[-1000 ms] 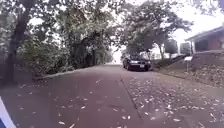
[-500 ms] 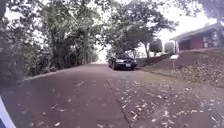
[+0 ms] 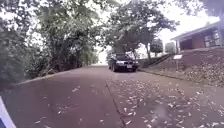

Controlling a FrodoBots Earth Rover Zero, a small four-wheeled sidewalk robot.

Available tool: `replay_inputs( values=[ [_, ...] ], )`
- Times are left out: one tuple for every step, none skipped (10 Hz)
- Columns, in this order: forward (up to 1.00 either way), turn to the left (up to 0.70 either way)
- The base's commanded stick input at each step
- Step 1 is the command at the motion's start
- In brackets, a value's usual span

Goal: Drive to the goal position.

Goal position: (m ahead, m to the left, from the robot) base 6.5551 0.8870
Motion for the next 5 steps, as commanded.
replay_inputs(
  values=[
    [0.70, 0.00],
    [0.70, 0.00],
    [0.70, 0.00],
    [0.70, 0.00],
    [0.70, 0.00]
  ],
)
